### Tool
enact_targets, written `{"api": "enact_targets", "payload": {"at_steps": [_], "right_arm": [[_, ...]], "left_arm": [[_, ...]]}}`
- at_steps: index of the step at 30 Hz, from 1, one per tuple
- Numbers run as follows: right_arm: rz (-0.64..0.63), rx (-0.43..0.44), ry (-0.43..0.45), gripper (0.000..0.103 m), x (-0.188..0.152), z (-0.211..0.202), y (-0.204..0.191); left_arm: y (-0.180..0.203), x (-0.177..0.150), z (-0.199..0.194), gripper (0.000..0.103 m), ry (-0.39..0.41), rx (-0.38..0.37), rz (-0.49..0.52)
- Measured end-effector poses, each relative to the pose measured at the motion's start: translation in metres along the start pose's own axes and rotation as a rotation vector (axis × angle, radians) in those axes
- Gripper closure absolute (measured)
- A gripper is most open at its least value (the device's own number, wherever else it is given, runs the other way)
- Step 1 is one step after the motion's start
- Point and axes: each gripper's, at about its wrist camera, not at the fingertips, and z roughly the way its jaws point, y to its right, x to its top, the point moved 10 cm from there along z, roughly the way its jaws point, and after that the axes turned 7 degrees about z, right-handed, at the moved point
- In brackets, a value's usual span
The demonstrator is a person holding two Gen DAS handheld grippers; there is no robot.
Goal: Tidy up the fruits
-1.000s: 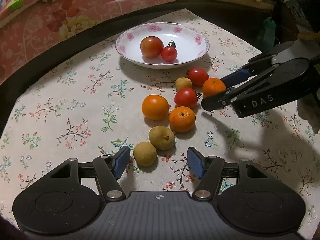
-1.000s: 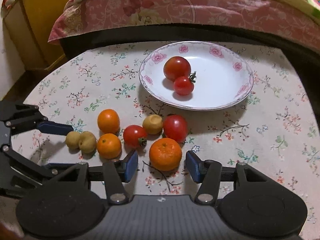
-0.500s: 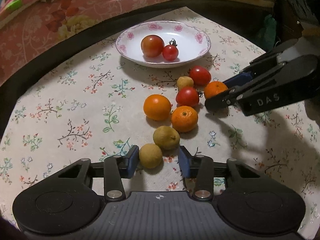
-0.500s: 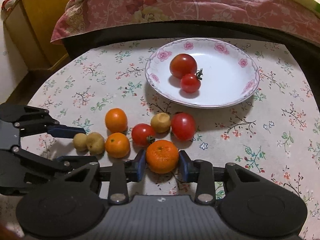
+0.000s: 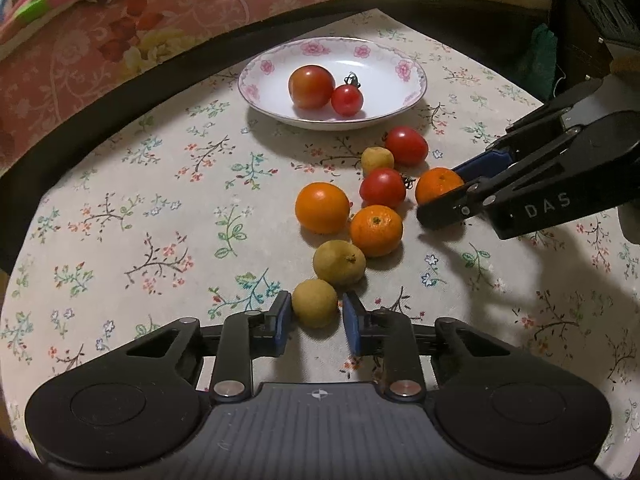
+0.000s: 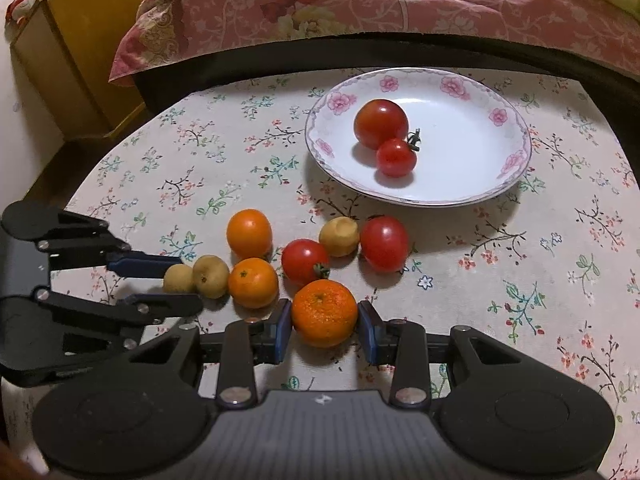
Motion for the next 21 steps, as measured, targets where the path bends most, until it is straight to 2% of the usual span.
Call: {"api": "enact_targets", "payload": {"at_steps": [12,18,21], "right_arm": [[-0.046,-0.013,0.003,0.069,-0.0025,0.0018,-0.0039],[-0.075,-0.017,0.008,0.067,-0.0033,0.0014,-0.0055],[-0.067,-0.013,0.009,0.065,-0.0026,0.0008,-0.0042]], "left_arm": [[0.0022,0.0021,-0.0007,0.07,0.005,0.009,0.0],[0.0041,0.0026,-0.0005,0.061,0.011,0.008,0.007],[0.002,0.0022,-0.0008,0.053,0.009,0.019,0.01]]}}
